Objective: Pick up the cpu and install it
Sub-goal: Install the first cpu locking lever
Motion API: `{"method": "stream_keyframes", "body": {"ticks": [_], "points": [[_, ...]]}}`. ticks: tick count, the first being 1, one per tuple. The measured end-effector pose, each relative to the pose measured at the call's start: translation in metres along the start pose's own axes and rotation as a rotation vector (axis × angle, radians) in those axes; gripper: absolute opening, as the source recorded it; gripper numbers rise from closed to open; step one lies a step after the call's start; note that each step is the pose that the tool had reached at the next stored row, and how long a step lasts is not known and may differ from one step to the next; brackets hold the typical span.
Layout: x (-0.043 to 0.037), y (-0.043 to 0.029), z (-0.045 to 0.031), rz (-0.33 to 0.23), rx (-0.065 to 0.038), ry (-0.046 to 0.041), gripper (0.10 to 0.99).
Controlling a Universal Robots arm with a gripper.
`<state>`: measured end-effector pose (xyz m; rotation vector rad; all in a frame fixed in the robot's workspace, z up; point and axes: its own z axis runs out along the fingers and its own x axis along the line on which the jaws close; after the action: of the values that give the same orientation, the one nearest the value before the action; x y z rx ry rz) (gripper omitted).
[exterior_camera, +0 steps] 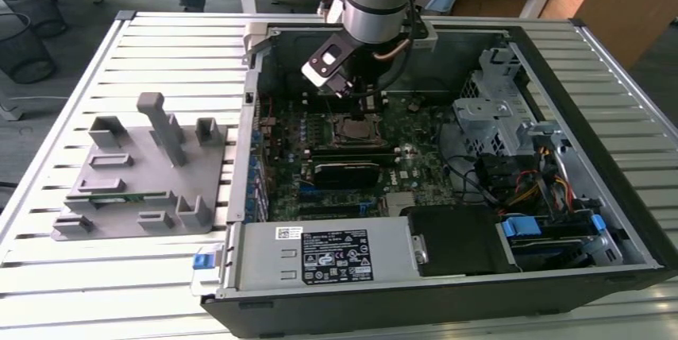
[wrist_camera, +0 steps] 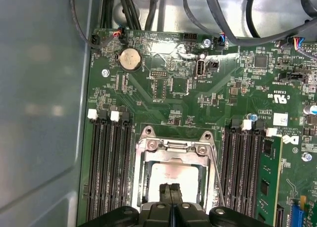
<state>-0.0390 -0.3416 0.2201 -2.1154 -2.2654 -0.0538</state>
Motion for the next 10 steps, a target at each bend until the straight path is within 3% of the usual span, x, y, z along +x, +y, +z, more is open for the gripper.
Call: {"method": "stream_keyframes", "body": {"ticks": [6,10], "points": [[0.0001,0.0003,-0.0005,0.0,0.0,-0.0001,0.106],[0.0002,0.0004,-0.0048,0.0,0.0,-0.0001,0.106]]}}
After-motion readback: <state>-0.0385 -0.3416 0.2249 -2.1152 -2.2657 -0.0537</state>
